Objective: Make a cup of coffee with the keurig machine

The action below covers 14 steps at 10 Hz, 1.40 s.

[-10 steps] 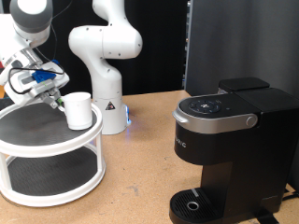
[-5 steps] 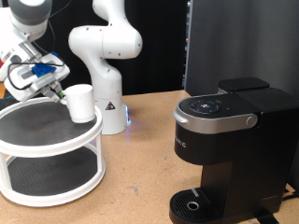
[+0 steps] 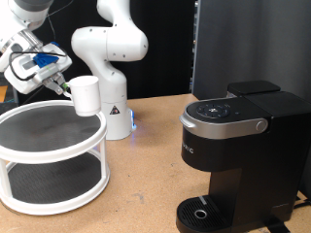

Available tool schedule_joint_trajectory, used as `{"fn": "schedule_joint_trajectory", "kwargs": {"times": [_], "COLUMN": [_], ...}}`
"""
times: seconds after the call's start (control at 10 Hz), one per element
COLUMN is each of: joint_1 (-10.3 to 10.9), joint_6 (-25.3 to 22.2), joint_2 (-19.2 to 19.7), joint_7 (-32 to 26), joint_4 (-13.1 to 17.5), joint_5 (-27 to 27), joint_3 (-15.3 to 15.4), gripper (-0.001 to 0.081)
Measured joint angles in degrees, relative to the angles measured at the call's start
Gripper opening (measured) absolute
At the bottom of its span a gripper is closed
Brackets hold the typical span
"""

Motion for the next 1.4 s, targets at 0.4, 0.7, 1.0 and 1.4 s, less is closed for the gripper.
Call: {"fn": "schedule_joint_trajectory", "kwargs": {"times": [0.4,0.7,1.0,1.4], "joint_1": [0.61,3.66,7.94,13.05], "joint_6": [2.66,10.15,15.98,23.29], "joint_2": [-0.12,-0.31,0.50,3.40], "joint_7": [3.38,6.60,9.61,11.09], "joint_4": [-2.07,-4.12,-4.45,-4.35], "joint_5": [5.26,13.00,18.41,26.28], "joint_3": [2.48,8.62,14.66,20.99], "gripper": [0.0068,0.0068,0.0068,0.0068]}}
